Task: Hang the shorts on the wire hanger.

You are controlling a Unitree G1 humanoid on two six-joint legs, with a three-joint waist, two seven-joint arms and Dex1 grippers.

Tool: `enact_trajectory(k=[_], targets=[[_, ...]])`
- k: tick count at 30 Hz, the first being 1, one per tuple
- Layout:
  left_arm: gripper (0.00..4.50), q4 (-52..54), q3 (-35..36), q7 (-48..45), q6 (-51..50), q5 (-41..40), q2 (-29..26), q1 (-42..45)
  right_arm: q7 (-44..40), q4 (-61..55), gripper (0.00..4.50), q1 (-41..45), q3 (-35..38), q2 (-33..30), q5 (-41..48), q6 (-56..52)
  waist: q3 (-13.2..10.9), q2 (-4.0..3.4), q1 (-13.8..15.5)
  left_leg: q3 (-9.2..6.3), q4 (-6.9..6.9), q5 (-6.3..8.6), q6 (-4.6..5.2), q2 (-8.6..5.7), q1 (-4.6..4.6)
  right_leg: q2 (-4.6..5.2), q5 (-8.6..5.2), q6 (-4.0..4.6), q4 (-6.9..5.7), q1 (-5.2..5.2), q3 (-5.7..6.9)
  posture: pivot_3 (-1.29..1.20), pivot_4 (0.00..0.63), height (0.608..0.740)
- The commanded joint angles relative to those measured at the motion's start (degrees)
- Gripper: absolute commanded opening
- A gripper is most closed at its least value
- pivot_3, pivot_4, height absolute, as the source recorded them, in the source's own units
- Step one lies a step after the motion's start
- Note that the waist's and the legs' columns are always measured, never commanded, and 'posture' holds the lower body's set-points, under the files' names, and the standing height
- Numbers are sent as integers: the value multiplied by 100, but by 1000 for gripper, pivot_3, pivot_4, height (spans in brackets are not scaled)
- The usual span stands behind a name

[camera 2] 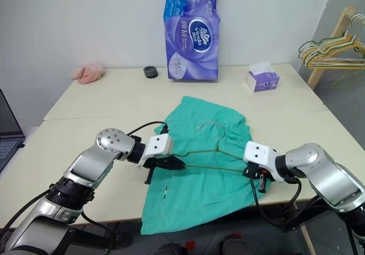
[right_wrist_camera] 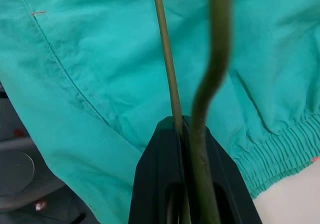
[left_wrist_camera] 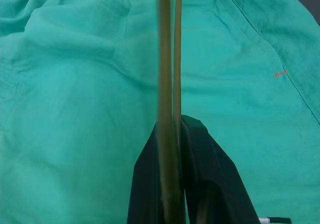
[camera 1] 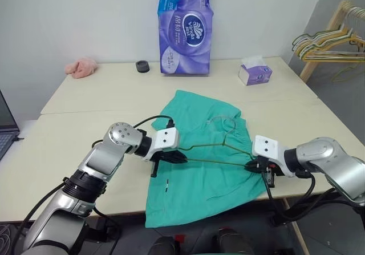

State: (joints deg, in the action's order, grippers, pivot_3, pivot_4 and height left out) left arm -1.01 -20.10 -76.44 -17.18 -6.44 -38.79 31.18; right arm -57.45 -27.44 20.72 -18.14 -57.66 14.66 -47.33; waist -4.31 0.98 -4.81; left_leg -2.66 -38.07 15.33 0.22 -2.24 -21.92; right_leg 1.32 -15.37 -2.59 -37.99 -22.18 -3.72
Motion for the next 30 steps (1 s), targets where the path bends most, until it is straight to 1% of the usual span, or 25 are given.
enact_trajectory(k=[1, 3, 4, 5, 8, 11, 15, 19, 23, 25, 28, 30], targets=[[0, 143, 106, 45, -4, -135, 77, 11, 6, -112, 65, 90, 97, 17, -24, -19, 0, 0, 0, 0, 0, 0, 0, 0, 0, 0, 0, 0, 0, 0, 0, -122, 51, 740], [517, 105, 130, 83, -12, -160, 130, 21, 14, -132, 0, 81, 108, 27, -19, -32, 0, 0, 0, 0, 0, 0, 0, 0, 0, 0, 0, 0, 0, 0, 0, -123, 51, 740], [655, 100, 145, 78, -30, -200, 149, 16, 17, -140, 0, 76, 109, 28, -21, -31, 0, 0, 0, 0, 0, 0, 0, 0, 0, 0, 0, 0, 0, 0, 0, -124, 50, 740], [915, 90, 166, 90, -39, -225, 173, 10, 18, -145, 0, 71, 114, 32, -22, -29, 0, 0, 0, 0, 0, 0, 0, 0, 0, 0, 0, 0, 0, 0, 0, -124, 50, 740], [1787, -9, 301, 233, 32, -286, 276, 15, 23, -150, 0, 47, 141, 24, -25, -18, 0, 0, 0, 0, 0, 0, 0, 0, 0, 0, 0, 1, 0, 0, 0, -124, 51, 740], [2671, -264, 594, 521, 30, -429, 479, 126, 50, -103, 0, 1, 228, 11, -13, 0, 0, 0, 1, -1, 0, 0, 0, 0, 0, 0, 1, 1, -1, 0, 0, -124, 51, 740], [2671, -626, 989, 917, -6, -598, 701, 316, 95, -82, 0, -277, 634, -84, 127, -72, 1, 1, 7, -3, -2, 0, 0, 0, -1, 0, 1, 1, -1, 0, 3, -120, 50, 740], [2671, -768, 1222, 1044, -186, -770, 756, 387, 185, -117, 0, -725, 1162, -188, 226, -177, 2, 3, 16, -4, -2, 0, 0, -1, -2, 1, 1, 1, -1, 1, 3, -119, 48, 740], [2671, -1209, 1470, 1054, -223, -821, 590, 519, 316, -231, 0, -1419, 1919, -272, 396, -387, 2, 2, 14, -5, -2, 0, 0, -1, -1, 1, 2, 1, -3, 2, 5, -130, 48, 740], [2671, -1578, 1573, 1058, -220, -782, 466, 621, 382, -253, 0, -1836, 2423, -250, 481, -541, 2, 3, 14, -6, -2, 0, 0, -1, -1, 0, 1, 0, -5, 2, 5, -131, 49, 740], [2671, -1830, 1554, 827, -306, -813, 296, 645, 492, -227, 0, -2295, 3083, -119, 641, -793, 2, 3, 0, -6, 0, 0, 0, -1, 0, -2, 1, 0, -5, 2, 7, -135, 50, 740], [2671, -1765, 1456, 553, -485, -895, 194, 546, 577, -124, 0, -2583, 3519, 5, 731, -1000, 2, 3, 2, -3, -1, 0, 0, -1, 0, -1, 1, 0, -5, 3, 3, -151, 51, 740]])
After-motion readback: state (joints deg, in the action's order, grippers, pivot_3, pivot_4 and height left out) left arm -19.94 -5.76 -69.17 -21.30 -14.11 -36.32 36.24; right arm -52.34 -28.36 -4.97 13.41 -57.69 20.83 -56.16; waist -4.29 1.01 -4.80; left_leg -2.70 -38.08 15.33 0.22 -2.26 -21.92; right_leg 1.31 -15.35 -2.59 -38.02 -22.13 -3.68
